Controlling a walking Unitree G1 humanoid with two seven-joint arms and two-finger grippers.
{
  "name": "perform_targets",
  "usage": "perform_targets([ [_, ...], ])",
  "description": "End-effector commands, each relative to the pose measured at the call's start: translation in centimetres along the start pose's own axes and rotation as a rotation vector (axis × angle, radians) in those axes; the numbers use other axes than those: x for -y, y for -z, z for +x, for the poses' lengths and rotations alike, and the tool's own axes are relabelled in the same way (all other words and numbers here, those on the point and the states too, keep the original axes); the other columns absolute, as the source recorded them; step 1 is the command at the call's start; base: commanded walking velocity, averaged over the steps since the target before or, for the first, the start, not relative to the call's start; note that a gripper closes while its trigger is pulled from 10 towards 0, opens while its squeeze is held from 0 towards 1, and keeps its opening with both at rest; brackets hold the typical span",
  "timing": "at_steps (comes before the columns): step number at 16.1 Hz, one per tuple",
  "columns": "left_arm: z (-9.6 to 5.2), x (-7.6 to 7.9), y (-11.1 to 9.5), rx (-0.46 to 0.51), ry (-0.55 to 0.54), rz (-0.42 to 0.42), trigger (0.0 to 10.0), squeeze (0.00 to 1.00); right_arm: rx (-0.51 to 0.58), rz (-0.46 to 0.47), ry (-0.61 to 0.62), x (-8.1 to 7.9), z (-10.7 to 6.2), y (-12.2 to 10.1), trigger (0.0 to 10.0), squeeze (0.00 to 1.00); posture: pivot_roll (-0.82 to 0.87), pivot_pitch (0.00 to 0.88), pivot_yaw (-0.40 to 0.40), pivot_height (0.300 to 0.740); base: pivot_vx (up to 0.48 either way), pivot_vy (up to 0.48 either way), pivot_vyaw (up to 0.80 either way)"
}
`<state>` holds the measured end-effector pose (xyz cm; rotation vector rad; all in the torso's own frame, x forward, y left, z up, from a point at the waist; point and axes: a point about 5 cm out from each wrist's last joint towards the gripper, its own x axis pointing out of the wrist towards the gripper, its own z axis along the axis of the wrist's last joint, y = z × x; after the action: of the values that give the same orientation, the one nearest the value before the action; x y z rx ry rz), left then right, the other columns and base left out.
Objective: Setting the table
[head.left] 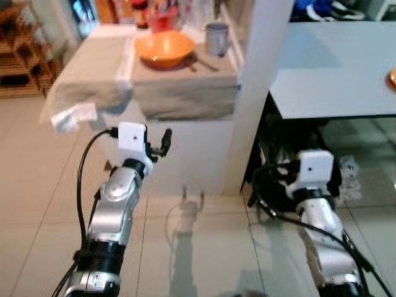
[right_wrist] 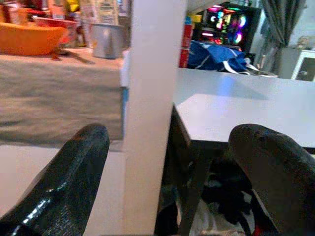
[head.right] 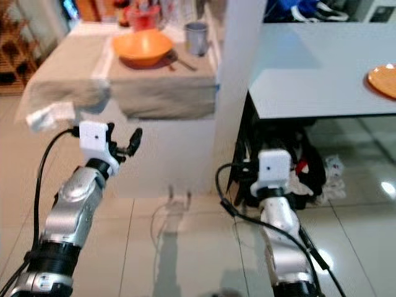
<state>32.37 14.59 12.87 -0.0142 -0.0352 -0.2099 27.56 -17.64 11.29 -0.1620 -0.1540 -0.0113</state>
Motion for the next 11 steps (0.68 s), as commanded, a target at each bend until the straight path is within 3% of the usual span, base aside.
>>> perform_targets([
  [1,0.11,0.32,-0.06,-0.006,0.006,0.025,10.0,0.00,-0.015,0.011,-0.004,0.01,0.01,0.12,10.0,0.00,-0.06,0.040,0.045,0.740,0.289,0.382,0.00],
  [11,0.42,0.89,-0.63,0.009,0.023,0.054,10.0,0.00,-0.031,0.003,-0.014,-0.11,-0.15,0.47,10.0,0.00,-0.06,0.045,0.044,0.740,0.454,0.000,0.00],
])
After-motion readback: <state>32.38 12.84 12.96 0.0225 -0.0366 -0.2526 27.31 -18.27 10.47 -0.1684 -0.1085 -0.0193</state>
